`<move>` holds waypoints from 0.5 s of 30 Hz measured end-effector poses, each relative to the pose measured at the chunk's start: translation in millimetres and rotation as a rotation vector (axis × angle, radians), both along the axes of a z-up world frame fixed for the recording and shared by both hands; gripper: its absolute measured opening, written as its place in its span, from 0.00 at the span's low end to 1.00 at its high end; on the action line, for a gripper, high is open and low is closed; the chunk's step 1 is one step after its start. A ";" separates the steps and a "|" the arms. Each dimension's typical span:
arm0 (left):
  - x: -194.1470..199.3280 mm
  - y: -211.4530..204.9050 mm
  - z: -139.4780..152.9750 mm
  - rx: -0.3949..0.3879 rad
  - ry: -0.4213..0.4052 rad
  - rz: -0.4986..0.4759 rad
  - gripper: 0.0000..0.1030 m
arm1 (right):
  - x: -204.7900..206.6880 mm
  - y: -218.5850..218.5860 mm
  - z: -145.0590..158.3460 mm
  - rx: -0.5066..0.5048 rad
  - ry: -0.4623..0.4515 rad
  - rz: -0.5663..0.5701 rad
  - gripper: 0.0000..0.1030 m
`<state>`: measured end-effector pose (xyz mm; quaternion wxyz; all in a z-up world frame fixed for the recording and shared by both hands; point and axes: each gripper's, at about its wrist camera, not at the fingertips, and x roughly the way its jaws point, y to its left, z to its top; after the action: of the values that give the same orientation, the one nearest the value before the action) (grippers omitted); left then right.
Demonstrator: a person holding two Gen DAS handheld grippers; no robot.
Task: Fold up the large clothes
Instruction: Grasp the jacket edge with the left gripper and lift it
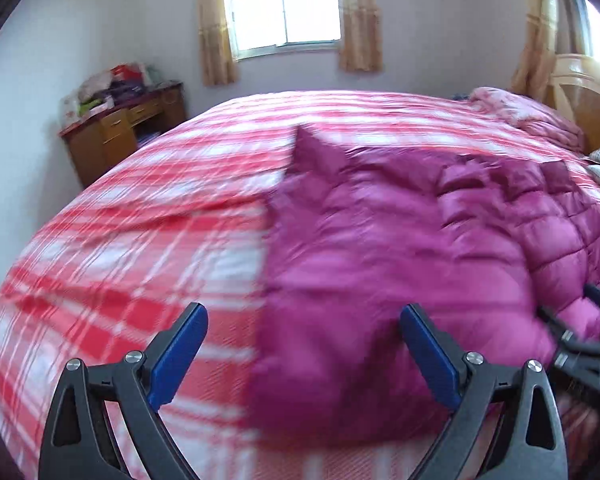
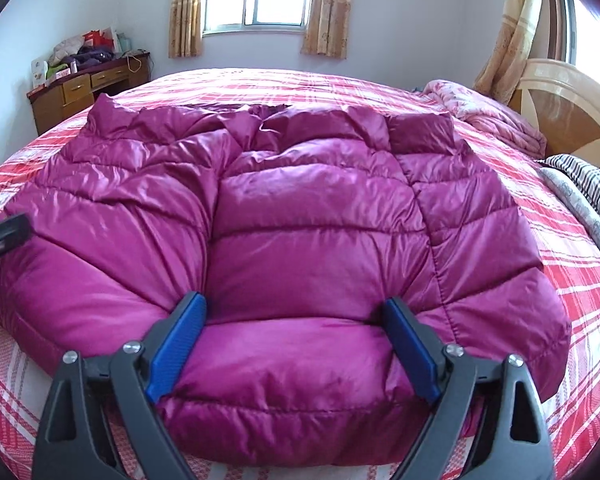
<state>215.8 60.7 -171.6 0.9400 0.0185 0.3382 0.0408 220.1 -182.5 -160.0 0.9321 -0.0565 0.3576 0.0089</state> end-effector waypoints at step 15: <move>3.1 39.2 -30.2 -0.485 0.105 -0.061 0.41 | -8.4 -3.3 -3.5 0.027 -0.045 0.003 0.90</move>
<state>218.9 99.8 -201.8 0.8989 -0.1952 0.3859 -0.0710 211.7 -185.8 -163.5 0.9406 -0.0446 0.3364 0.0137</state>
